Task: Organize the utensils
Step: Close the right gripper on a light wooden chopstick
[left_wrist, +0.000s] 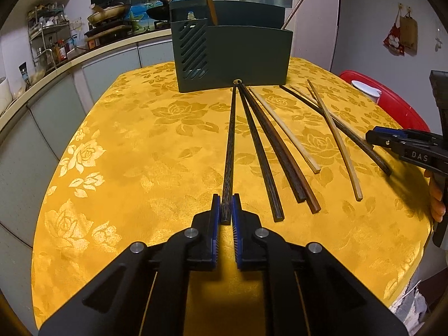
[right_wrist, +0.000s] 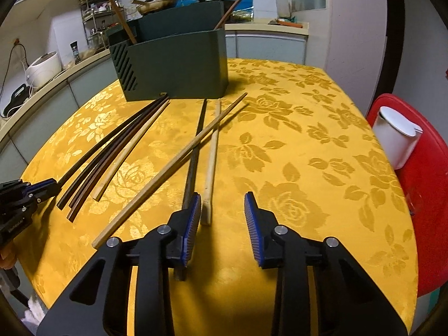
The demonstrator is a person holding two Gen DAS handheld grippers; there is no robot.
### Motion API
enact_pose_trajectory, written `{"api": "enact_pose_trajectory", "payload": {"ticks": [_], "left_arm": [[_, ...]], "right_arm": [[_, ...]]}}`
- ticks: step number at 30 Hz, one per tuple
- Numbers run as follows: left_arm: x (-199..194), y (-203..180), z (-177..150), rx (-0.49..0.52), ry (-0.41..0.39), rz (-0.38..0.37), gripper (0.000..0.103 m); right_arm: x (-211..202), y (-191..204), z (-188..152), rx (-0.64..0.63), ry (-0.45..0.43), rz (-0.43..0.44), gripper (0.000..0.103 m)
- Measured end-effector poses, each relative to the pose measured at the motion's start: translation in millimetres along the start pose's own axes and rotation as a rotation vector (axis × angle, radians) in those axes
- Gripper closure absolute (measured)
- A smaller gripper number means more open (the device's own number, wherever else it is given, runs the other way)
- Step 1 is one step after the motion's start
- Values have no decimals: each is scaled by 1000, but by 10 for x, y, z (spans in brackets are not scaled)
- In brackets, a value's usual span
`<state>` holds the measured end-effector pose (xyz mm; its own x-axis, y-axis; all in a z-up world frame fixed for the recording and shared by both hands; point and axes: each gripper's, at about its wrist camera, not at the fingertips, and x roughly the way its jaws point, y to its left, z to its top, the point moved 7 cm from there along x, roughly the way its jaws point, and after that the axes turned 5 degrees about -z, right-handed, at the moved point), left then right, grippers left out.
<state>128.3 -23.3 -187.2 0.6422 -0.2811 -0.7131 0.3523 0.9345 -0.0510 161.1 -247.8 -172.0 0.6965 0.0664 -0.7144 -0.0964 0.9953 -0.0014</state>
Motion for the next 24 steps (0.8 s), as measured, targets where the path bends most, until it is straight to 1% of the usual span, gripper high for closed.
{"api": "enact_pose_trajectory", "payload": {"ticks": [2,4,6,7,9,17,22,24], "left_arm": [[-1,1,0,0,0,0,95],[-1,1,1,1,-1,0,95],[0,-1,0,-2,0,-1,95],[-1,-1,1,-5,0,-2,95],[-5,-4,1,-7,-3,-4,95],[-2,-32,-4,-2,-17,-12,95],[6,-36,3,-4,-15,-18,96],[10,-34,7,-8,-13,-23,96]], "right_arm": [[28,31,-7,-13,10,8,73],[61,32,-24,-23,23,-1,78],[58,2,-22,-21,23,-12,80],[63,-26,-19,-14,23,-21,80],[66,-55,-18,2,25,-12,80],[67,43,-25,-33,27,8,80],[80,-8,-17,-9,30,0,94],[82,-48,-14,11,32,14,95]]}}
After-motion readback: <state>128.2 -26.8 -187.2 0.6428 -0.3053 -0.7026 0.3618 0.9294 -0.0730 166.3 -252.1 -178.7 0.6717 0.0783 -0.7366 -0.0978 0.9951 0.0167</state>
